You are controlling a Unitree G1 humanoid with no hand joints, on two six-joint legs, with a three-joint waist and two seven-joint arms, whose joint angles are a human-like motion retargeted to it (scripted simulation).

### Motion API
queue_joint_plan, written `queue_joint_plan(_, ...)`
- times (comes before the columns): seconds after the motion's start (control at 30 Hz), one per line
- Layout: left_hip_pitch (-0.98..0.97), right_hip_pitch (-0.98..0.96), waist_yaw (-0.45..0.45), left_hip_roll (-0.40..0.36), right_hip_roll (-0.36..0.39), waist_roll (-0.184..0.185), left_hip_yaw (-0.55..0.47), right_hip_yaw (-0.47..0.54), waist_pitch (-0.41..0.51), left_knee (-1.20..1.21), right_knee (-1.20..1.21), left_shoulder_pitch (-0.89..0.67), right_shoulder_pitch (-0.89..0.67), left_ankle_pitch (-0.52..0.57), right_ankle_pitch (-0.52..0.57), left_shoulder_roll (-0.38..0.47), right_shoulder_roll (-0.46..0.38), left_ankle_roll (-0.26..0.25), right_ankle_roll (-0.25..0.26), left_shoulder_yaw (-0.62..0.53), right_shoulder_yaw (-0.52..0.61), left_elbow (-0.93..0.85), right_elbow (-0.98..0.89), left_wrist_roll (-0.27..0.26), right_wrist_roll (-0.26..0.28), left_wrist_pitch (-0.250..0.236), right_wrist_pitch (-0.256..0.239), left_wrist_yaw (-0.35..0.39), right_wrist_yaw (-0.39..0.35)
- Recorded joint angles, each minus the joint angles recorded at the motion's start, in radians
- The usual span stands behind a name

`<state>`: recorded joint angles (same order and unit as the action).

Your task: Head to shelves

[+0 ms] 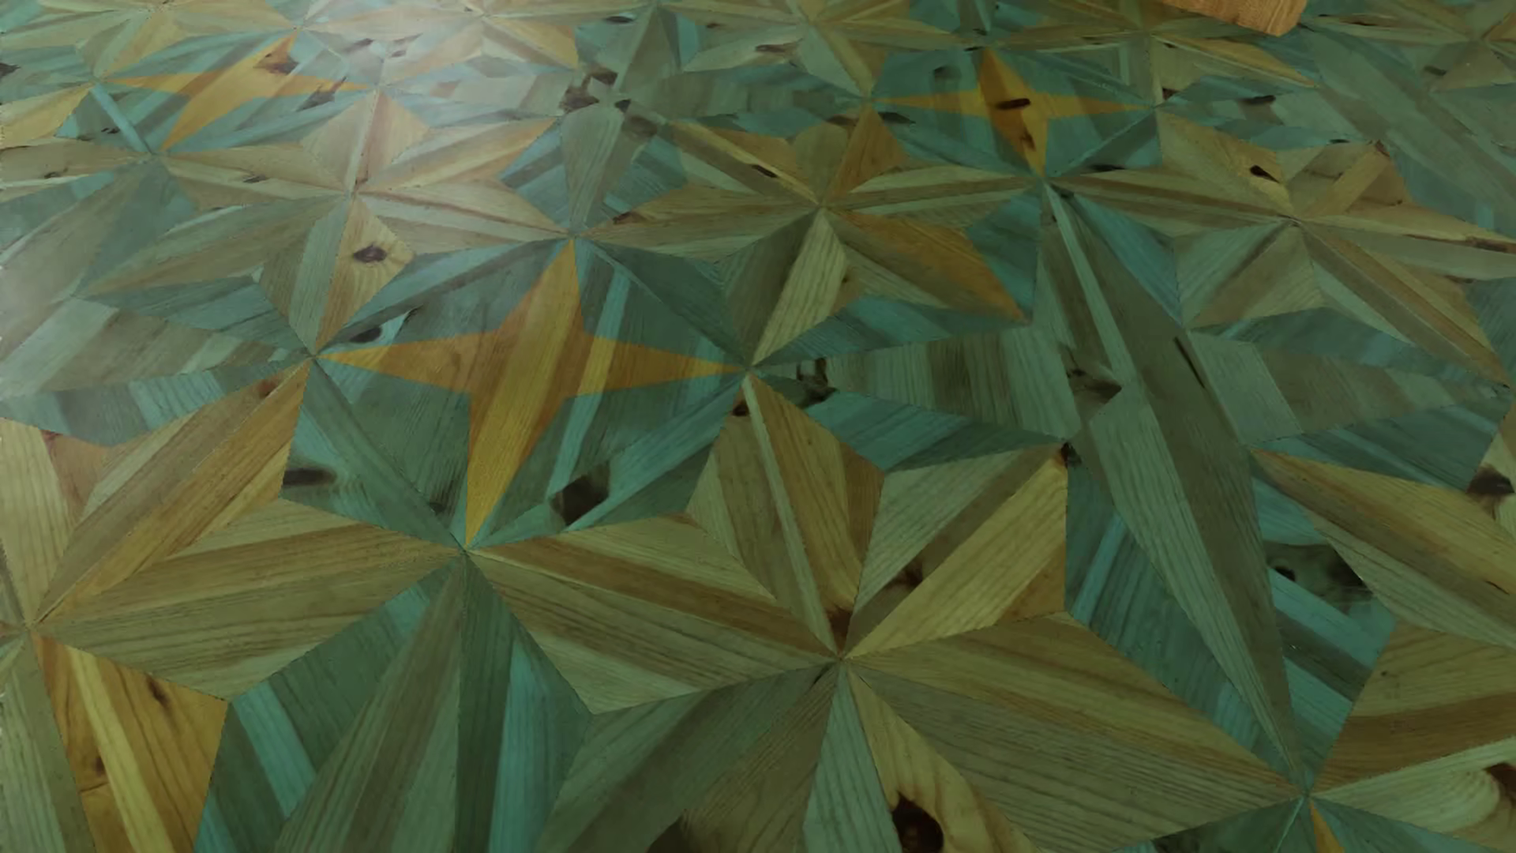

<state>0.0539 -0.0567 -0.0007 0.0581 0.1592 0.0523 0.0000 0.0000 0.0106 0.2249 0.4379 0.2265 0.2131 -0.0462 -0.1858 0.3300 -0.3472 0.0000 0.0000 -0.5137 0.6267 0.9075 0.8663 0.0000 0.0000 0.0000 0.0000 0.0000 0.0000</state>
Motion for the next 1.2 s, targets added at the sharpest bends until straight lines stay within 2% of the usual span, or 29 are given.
queue_joint_plan(0.03, 0.001, -0.014, -0.002, -0.004, 0.002, -0.006, 0.000, 0.000, -0.001, -0.001, 0.010, 0.000, -0.005, -0.006, 0.034, 0.001, 0.002, 0.000, 0.000, 0.013, 0.004, 0.005, 0.003, 0.000, 0.000, 0.000, 0.000, 0.000, 0.000)
queue_joint_plan(0.07, -0.007, -0.018, -0.007, -0.002, 0.003, -0.010, 0.000, 0.000, -0.001, -0.029, 0.019, 0.004, -0.003, 0.034, 0.046, 0.004, 0.002, 0.000, 0.000, 0.010, 0.007, 0.007, -0.003, 0.000, 0.000, 0.000, 0.000, 0.000, 0.000)
queue_joint_plan(0.1, -0.002, -0.008, -0.007, -0.011, 0.003, -0.013, 0.000, 0.000, 0.005, 0.244, 0.023, 0.009, 0.004, -0.095, 0.053, 0.006, -0.004, 0.000, 0.000, -0.001, 0.013, 0.003, -0.021, 0.000, 0.000, 0.000, 0.000, 0.000, 0.000)
queue_joint_plan(0.13, -0.019, -0.020, 0.020, -0.020, 0.008, -0.018, 0.000, 0.000, -0.003, 0.255, 0.035, 0.016, 0.004, -0.227, 0.057, 0.009, -0.004, 0.000, 0.000, 0.006, 0.019, 0.010, -0.024, 0.000, 0.000, 0.000, 0.000, 0.000, 0.000)
queue_joint_plan(0.27, -0.255, 0.064, 0.080, 0.009, 0.036, 0.005, 0.000, 0.000, 0.075, 0.676, 0.062, 0.041, -0.008, -0.278, 0.003, 0.006, -0.031, 0.000, 0.000, 0.065, -0.016, -0.031, -0.111, 0.000, 0.000, 0.000, 0.000, 0.000, 0.000)
queue_joint_plan(0.3, -0.322, 0.094, 0.113, 0.016, 0.036, 0.011, 0.000, 0.000, 0.085, 0.754, 0.051, 0.048, -0.011, -0.273, -0.039, 0.004, -0.040, 0.000, 0.000, 0.067, -0.024, -0.041, -0.155, 0.000, 0.000, 0.000, 0.000, 0.000, 0.000)
queue_joint_plan(0.33, -0.388, 0.122, 0.135, 0.004, 0.020, -0.004, 0.000, 0.000, 0.092, 0.764, 0.032, 0.054, -0.039, -0.262, -0.082, 0.008, -0.036, 0.000, 0.000, 0.048, -0.011, -0.035, -0.156, 0.000, 0.000, 0.000, 0.000, 0.000, 0.000)
queue_joint_plan(0.37, -0.428, 0.141, 0.201, 0.006, -0.010, -0.029, 0.000, 0.000, 0.084, 0.726, 0.019, 0.073, -0.050, -0.257, -0.112, 0.019, -0.007, 0.000, 0.000, 0.065, -0.046, -0.035, -0.145, 0.000, 0.000, 0.000, 0.000, 0.000, 0.000)
queue_joint_plan(0.4, -0.491, 0.181, 0.213, 0.020, -0.009, -0.022, 0.000, 0.000, 0.084, 0.688, -0.006, 0.088, -0.043, -0.223, -0.155, 0.016, -0.031, 0.000, 0.000, 0.065, -0.062, -0.027, -0.211, 0.000, 0.000, 0.000, 0.000, 0.000, 0.000)
queue_joint_plan(0.43, -0.530, 0.232, 0.222, 0.025, -0.018, -0.031, 0.000, 0.000, 0.092, 0.631, -0.029, 0.092, -0.077, -0.173, -0.213, 0.027, -0.030, 0.000, 0.000, 0.035, -0.024, -0.006, -0.205, 0.000, 0.000, 0.000, 0.000, 0.000, 0.000)
queue_joint_plan(0.5, -0.605, 0.303, 0.241, 0.047, -0.026, -0.029, 0.000, 0.000, 0.109, 0.520, -0.037, 0.097, -0.100, -0.091, -0.296, 0.020, -0.040, 0.000, 0.000, 0.037, -0.020, 0.033, -0.227, 0.000, 0.000, 0.000, 0.000, 0.000, 0.000)
queue_joint_plan(0.57, -0.650, 0.370, 0.267, 0.059, -0.033, -0.024, 0.000, 0.000, 0.107, 0.432, -0.042, 0.102, -0.129, -0.085, -0.323, 0.016, -0.041, 0.000, 0.000, 0.023, -0.013, 0.063, -0.204, 0.000, 0.000, 0.000, 0.000, 0.000, 0.000)
queue_joint_plan(0.6, -0.674, 0.401, 0.281, 0.061, -0.042, -0.028, 0.000, 0.000, 0.105, 0.432, -0.045, 0.094, -0.141, -0.098, -0.319, 0.021, -0.039, 0.000, 0.000, -0.012, 0.022, 0.077, -0.220, 0.000, 0.000, 0.000, 0.000, 0.000, 0.000)
queue_joint_plan(0.63, -0.688, 0.430, 0.296, 0.062, -0.056, -0.028, 0.000, 0.000, 0.099, 0.476, -0.041, 0.110, -0.133, -0.115, -0.297, 0.016, -0.038, 0.000, 0.000, 0.012, -0.018, 0.086, -0.175, 0.000, 0.000, 0.000, 0.000, 0.000, 0.000)
queue_joint_plan(0.67, -0.691, 0.443, 0.320, 0.062, -0.075, -0.037, 0.000, 0.000, 0.092, 0.539, -0.020, 0.113, -0.121, -0.118, -0.238, 0.019, -0.028, 0.000, 0.000, 0.026, -0.007, 0.100, -0.157, 0.000, 0.000, 0.000, 0.000, 0.000, 0.000)
queue_joint_plan(0.7, -0.706, 0.425, 0.334, 0.057, -0.080, -0.050, 0.000, 0.000, 0.082, 0.598, 0.035, 0.108, -0.096, -0.130, -0.139, 0.020, -0.024, 0.000, 0.000, 0.023, 0.024, 0.110, -0.131, 0.000, 0.000, 0.000, 0.000, 0.000, 0.000)
queue_joint_plan(0.73, -0.676, 0.411, 0.329, 0.028, -0.112, -0.071, 0.000, 0.000, 0.084, 0.655, 0.129, 0.103, -0.086, -0.162, 0.011, 0.020, -0.015, 0.000, 0.000, 0.005, 0.043, 0.132, -0.078, 0.000, 0.000, 0.000, 0.000, 0.000, 0.000)
queue_joint_plan(0.77, -0.636, 0.354, 0.309, 0.011, -0.116, -0.063, 0.000, 0.000, 0.082, 0.683, 0.278, 0.095, -0.063, -0.204, 0.188, 0.019, -0.011, 0.000, 0.000, -0.001, 0.058, 0.140, -0.040, 0.000, 0.000, 0.000, 0.000, 0.000, 0.000)
queue_joint_plan(0.8, -0.579, 0.255, 0.277, -0.010, -0.116, -0.048, 0.000, 0.000, 0.082, 0.675, 0.482, 0.087, -0.051, -0.238, 0.311, 0.009, -0.010, 0.000, 0.000, 0.007, 0.065, 0.130, 0.009, 0.000, 0.000, 0.000, 0.000, 0.000, 0.000)
queue_joint_plan(0.83, -0.510, 0.146, 0.254, -0.027, -0.121, -0.047, 0.000, 0.000, 0.099, 0.668, 0.703, 0.081, -0.032, -0.271, 0.336, 0.013, -0.021, 0.000, 0.000, 0.008, 0.081, 0.096, 0.005, 0.000, 0.000, 0.000, 0.000, 0.000, 0.000)
queue_joint_plan(0.87, -0.430, 0.043, 0.200, -0.051, -0.120, -0.033, 0.000, 0.000, 0.110, 0.635, 0.853, 0.069, -0.008, -0.297, 0.304, 0.007, -0.021, 0.000, 0.000, 0.013, 0.061, 0.064, 0.013, 0.000, 0.000, 0.000, 0.000, 0.000, 0.000)
queue_joint_plan(0.9, -0.345, -0.066, 0.139, -0.049, -0.104, -0.016, 0.000, 0.000, 0.108, 0.590, 0.913, 0.059, 0.021, -0.310, 0.285, 0.007, -0.015, 0.000, 0.000, 0.010, 0.032, 0.030, 0.010, 0.000, 0.000, 0.000, 0.000, 0.000, 0.000)
queue_joint_plan(0.93, -0.257, -0.171, 0.097, -0.049, -0.091, 0.006, 0.000, 0.000, 0.120, 0.521, 0.872, 0.036, 0.028, -0.309, 0.277, 0.010, -0.022, 0.000, 0.000, 0.023, 0.053, -0.006, 0.015, 0.000, 0.000, 0.000, 0.000, 0.000, 0.000)
queue_joint_plan(0.97, -0.160, -0.248, 0.030, -0.049, -0.078, 0.015, 0.000, 0.000, 0.128, 0.451, 0.746, 0.036, 0.031, -0.290, 0.318, 0.013, -0.023, 0.000, 0.000, 0.047, 0.067, -0.047, 0.033, 0.000, 0.000, 0.000, 0.000, 0.000, 0.000)
queue_joint_plan(1.03, 0.019, -0.360, -0.063, -0.036, -0.078, 0.038, 0.000, 0.000, 0.125, 0.330, 0.372, 0.021, 0.072, -0.310, 0.442, 0.028, -0.035, 0.000, 0.000, 0.053, 0.048, -0.121, 0.013, 0.000, 0.000, 0.000, 0.000, 0.000, 0.000)
queue_joint_plan(1.07, 0.089, -0.406, -0.099, -0.030, -0.083, 0.041, 0.000, 0.000, 0.115, 0.293, 0.202, 0.007, 0.078, -0.334, 0.389, 0.040, -0.035, 0.000, 0.000, 0.062, 0.044, -0.157, 0.009, 0.000, 0.000, 0.000, 0.000, 0.000, 0.000)
queue_joint_plan(1.13, 0.210, -0.469, -0.148, -0.016, -0.097, 0.047, 0.000, 0.000, 0.104, 0.270, 0.036, -0.028, 0.093, -0.385, 0.018, 0.059, -0.043, 0.000, 0.000, 0.063, 0.046, -0.193, -0.003, 0.000, 0.000, 0.000, 0.000, 0.000, 0.000)
queue_joint_plan(1.17, 0.220, -0.478, -0.169, -0.017, -0.129, 0.052, 0.000, 0.000, 0.100, 0.282, 0.077, -0.054, 0.090, -0.382, 0.013, 0.058, -0.039, 0.000, 0.000, 0.076, 0.028, -0.196, -0.001, 0.000, 0.000, 0.000, 0.000, 0.000, 0.000)
queue_joint_plan(1.2, 0.276, -0.512, -0.201, 0.002, -0.105, 0.054, 0.000, 0.000, 0.107, 0.311, 0.072, -0.046, 0.102, -0.361, 0.188, 0.053, -0.040, 0.000, 0.000, 0.086, 0.039, -0.178, 0.007, 0.000, 0.000, 0.000, 0.000, 0.000, 0.000)
